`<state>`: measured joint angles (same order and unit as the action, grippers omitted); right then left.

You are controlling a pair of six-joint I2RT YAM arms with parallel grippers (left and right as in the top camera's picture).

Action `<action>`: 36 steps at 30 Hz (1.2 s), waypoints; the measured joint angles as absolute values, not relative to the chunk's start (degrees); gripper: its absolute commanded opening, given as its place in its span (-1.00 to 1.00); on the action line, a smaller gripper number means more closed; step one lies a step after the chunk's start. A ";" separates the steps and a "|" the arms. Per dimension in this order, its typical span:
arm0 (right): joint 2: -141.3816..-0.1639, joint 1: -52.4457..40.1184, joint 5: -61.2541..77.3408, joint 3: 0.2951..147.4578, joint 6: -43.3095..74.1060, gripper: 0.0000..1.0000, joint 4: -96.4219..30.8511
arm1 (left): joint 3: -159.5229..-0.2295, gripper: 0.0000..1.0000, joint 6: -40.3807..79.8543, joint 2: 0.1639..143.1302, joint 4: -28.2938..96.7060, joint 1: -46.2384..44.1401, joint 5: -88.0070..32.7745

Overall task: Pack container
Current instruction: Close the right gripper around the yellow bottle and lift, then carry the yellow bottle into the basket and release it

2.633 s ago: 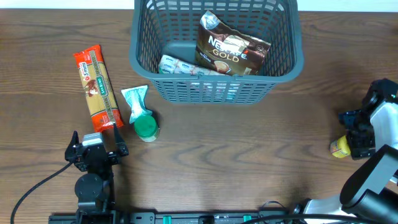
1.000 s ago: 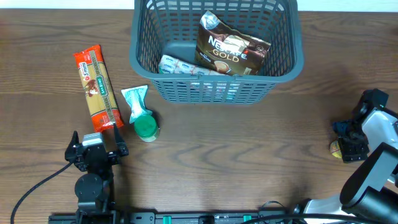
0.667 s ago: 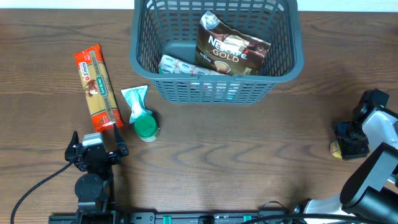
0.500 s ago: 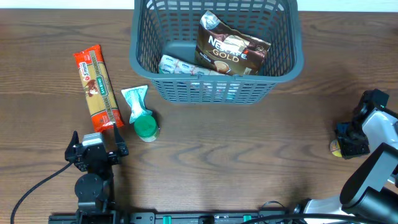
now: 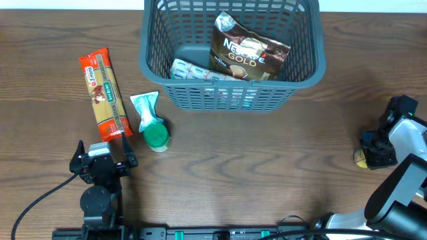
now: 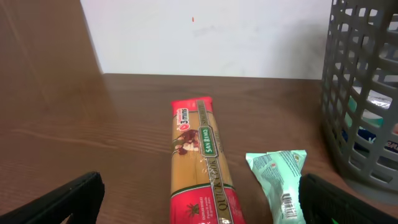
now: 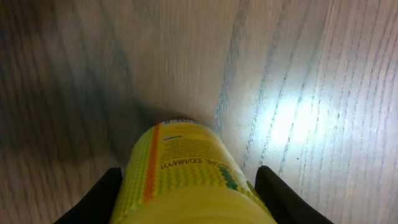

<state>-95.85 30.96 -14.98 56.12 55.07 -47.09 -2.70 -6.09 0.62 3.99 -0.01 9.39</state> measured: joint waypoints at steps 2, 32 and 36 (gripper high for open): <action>-95.85 30.96 -14.98 56.12 55.07 -0.97 -47.03 | -2.70 0.97 -6.09 0.62 4.01 -0.01 9.39; -96.18 28.18 -14.28 71.24 49.47 -0.97 -48.51 | -2.70 0.97 -6.09 0.62 3.99 -0.01 9.39; -96.27 25.76 -14.28 79.55 45.89 -0.97 -49.82 | -2.70 0.97 -6.09 0.62 3.99 -0.01 9.41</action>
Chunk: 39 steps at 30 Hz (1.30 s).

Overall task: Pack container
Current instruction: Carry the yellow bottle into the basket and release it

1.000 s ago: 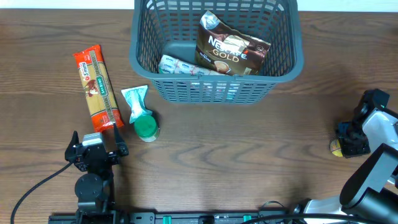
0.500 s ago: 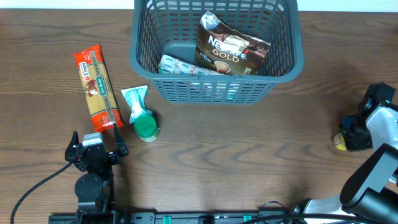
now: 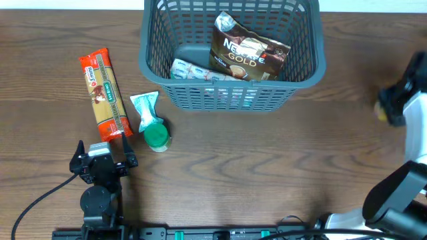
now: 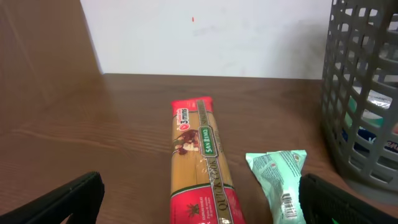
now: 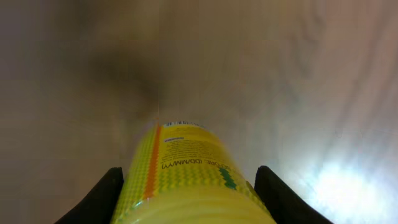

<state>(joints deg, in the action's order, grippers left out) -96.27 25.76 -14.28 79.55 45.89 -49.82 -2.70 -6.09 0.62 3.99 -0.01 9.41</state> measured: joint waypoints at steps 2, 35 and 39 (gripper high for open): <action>-96.27 24.18 -14.26 84.62 43.75 -0.97 -50.63 | -2.70 0.97 -6.09 0.62 3.99 -0.01 9.39; -98.78 -23.70 -9.63 128.95 7.14 -0.97 -56.53 | -2.70 0.97 -6.09 0.62 3.99 -0.01 9.39; -101.84 -26.79 -9.52 128.97 6.24 -0.97 -57.67 | -2.70 0.97 -6.09 0.62 3.99 0.01 9.39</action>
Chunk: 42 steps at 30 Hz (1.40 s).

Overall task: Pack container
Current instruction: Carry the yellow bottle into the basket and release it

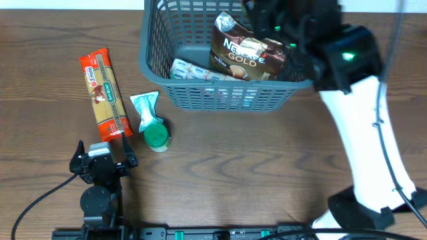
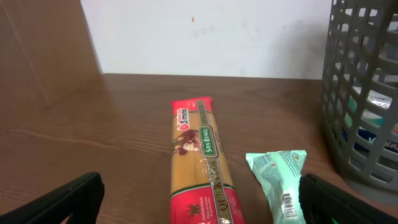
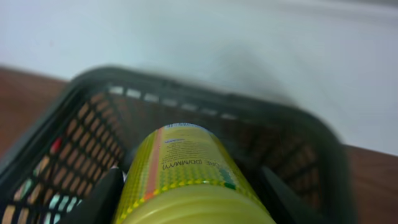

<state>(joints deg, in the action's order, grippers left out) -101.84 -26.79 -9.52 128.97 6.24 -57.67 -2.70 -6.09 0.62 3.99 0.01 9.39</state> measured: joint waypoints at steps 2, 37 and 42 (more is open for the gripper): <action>-104.05 -27.75 -9.41 128.97 5.67 -0.97 -58.67 | -2.70 0.97 -6.09 0.62 3.99 -0.01 9.39; -127.57 -28.53 -6.28 129.01 3.16 0.98 -68.95 | -2.70 0.97 -6.09 0.62 3.99 -0.01 9.39; -123.02 -28.53 -7.01 129.03 3.36 0.99 -68.79 | -2.70 0.96 -6.09 0.62 3.99 -0.01 9.39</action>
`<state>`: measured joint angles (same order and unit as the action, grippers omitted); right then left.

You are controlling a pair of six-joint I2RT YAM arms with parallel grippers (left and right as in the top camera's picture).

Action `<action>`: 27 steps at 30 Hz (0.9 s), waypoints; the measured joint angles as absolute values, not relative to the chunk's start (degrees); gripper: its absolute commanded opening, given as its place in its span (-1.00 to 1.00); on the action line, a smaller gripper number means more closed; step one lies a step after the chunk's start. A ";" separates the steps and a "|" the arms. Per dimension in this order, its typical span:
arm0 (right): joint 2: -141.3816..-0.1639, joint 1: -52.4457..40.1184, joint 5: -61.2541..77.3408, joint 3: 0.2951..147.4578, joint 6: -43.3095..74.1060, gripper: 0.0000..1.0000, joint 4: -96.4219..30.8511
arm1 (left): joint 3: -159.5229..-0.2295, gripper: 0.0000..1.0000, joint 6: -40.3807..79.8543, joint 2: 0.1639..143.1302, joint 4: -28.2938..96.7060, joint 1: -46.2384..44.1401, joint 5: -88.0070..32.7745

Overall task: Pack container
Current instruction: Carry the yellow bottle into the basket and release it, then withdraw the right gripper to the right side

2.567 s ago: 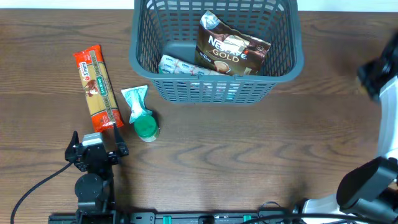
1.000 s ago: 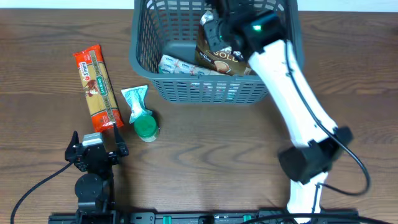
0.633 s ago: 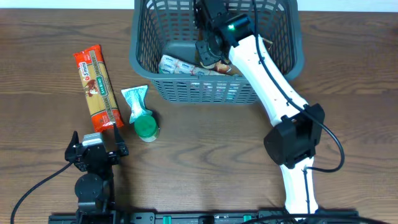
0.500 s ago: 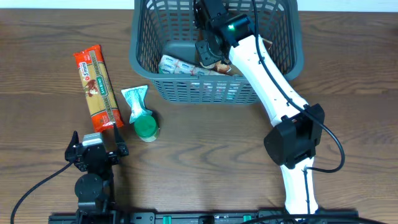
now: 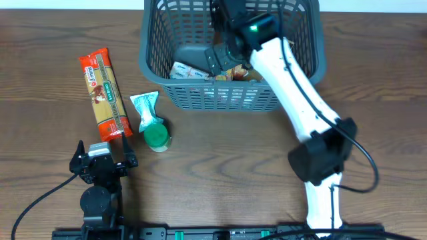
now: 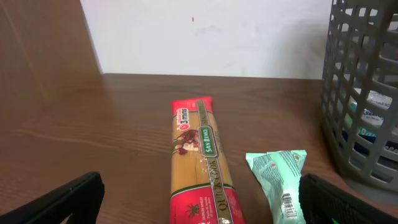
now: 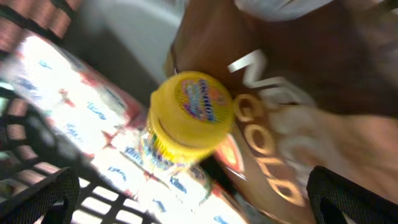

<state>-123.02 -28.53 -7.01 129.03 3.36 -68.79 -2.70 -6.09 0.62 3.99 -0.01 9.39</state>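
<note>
In the right wrist view a yellow bottle [image 7: 191,106] stands free, cap towards the camera, between a white tissue pack [image 7: 74,99] and a brown Nescafe Gold bag [image 7: 292,124]. My right gripper [image 7: 196,199] hovers over them, open, its fingers wide at the frame's lower corners. From overhead, the right gripper [image 5: 223,57] is inside the grey basket [image 5: 300,67] and covers the bottle. A pasta packet [image 5: 103,93] and a green packet [image 5: 148,113] lie left of the basket. My left gripper [image 5: 103,160] rests open just short of the pasta packet [image 6: 202,162].
The basket's wall [image 6: 360,93] rises at the right of the left wrist view, beside the green packet [image 6: 280,177]. A green round lid [image 5: 157,137] sits at that packet's near end. My right arm stretches from the table's front right up to the basket.
My right gripper was shut on the yellow bottle above the basket's rim. Now it is open inside the basket, and the bottle stands free among the contents. The left side is unchanged.
My right gripper held the yellow bottle low at the table's right edge, then higher at the far right, then over the basket. Now the bottle is in the basket and the gripper is open. My left gripper has stayed open by the pasta throughout.
</note>
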 measured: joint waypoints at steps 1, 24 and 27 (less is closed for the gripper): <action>-120.51 -28.51 -7.66 129.16 3.86 0.99 -68.55 | -2.70 0.97 -6.09 0.62 4.01 -0.01 9.39; -80.12 -9.91 -35.83 135.26 18.81 0.99 -74.48 | -2.70 0.97 -6.09 0.62 3.99 -0.01 9.39; -80.68 -9.91 -35.79 135.02 18.94 0.98 -75.72 | -2.70 0.97 -6.09 0.62 3.99 -0.01 9.39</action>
